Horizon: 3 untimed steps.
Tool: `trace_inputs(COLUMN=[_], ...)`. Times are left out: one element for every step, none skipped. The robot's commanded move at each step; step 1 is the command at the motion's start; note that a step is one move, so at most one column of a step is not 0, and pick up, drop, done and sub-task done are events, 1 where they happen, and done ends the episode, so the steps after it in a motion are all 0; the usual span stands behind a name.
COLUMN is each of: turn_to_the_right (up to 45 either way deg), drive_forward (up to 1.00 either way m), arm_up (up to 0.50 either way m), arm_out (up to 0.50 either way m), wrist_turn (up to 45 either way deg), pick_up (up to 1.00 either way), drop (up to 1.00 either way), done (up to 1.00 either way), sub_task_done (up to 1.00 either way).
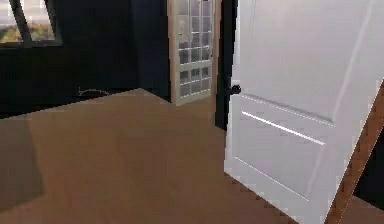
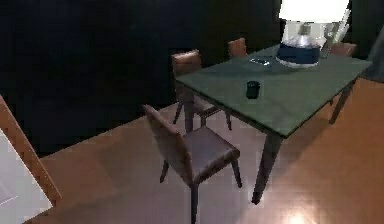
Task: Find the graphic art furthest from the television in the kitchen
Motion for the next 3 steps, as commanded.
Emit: trace_inputs(turn_to_the_right=[0.0,-3.0,-45.0], drive_forward=[1.00,0.00,0.00], arm_up=[0.00,0.00,0.00], arm_out=[0.00,0.00,0.00], wrist_turn=[0.0,0.0,0.0], pick_up=[0.00,0.00,0.00], drop=[0.00,0.00,0.00], done=[0.00,0.00,0.00], sub_task_done=[0.00,0.00,0.00])
